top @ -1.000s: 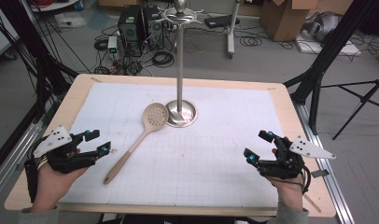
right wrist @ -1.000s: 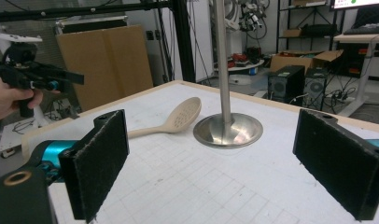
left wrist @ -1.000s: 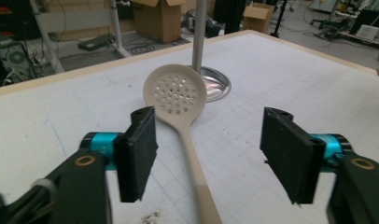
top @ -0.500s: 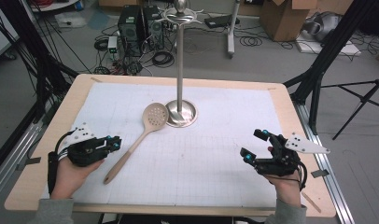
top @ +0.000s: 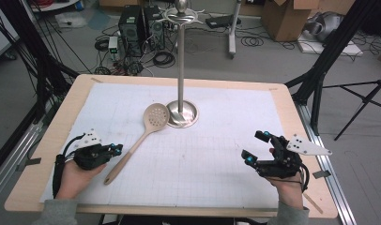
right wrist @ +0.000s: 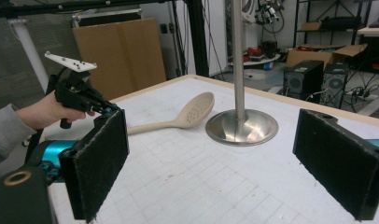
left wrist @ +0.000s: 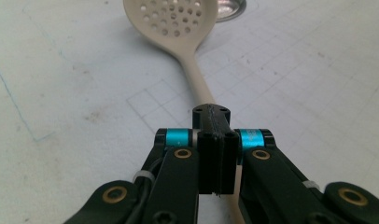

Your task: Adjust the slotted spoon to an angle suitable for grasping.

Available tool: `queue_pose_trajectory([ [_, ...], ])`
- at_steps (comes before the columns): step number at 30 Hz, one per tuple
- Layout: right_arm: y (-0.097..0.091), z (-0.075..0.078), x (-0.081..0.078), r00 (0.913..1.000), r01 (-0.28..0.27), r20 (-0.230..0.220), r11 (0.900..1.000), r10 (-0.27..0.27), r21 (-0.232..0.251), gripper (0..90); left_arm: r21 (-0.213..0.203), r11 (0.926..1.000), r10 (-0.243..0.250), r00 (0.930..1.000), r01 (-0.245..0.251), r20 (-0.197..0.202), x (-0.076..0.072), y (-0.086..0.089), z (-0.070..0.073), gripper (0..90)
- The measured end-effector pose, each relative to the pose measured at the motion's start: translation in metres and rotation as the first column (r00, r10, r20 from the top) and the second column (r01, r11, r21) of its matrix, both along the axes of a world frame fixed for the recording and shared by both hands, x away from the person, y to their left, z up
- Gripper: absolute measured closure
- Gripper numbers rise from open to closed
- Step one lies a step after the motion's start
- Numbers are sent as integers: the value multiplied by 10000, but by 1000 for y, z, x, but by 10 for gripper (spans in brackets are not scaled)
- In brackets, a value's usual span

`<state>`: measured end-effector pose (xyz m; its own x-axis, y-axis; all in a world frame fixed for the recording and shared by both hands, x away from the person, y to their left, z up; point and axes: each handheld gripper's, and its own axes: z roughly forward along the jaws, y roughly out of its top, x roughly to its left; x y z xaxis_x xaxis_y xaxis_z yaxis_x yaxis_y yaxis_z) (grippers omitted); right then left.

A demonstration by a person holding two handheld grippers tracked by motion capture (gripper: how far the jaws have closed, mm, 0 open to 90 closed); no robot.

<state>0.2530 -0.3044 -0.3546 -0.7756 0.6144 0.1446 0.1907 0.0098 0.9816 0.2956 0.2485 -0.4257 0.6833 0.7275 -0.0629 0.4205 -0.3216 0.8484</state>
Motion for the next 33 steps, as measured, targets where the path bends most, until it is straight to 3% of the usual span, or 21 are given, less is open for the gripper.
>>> queue_pose_trajectory([
  [11, 2, 0, 0, 9999, -50, -95, 9999, 49, -133, 96, 493, 9987, -126, 9984, 153, -549, 0, 3, -14, 893],
  [17, 0, 0, 0, 10000, 10, -89, 10000, -11, -61, 96, 660, 9963, -491, 9957, 544, -789, -1, 0, -17, 894],
  [24, -1, 1, -1, 10000, -9, -58, 10000, 10, 46, 96, 505, 9979, -367, 9957, 411, -848, -4, 1, -23, 895],
  [33, -2, 1, -1, 9999, 9, -117, 10000, -9, 33, 96, 521, 9956, -726, 9936, 774, -870, -12, -9, -22, 895],
])
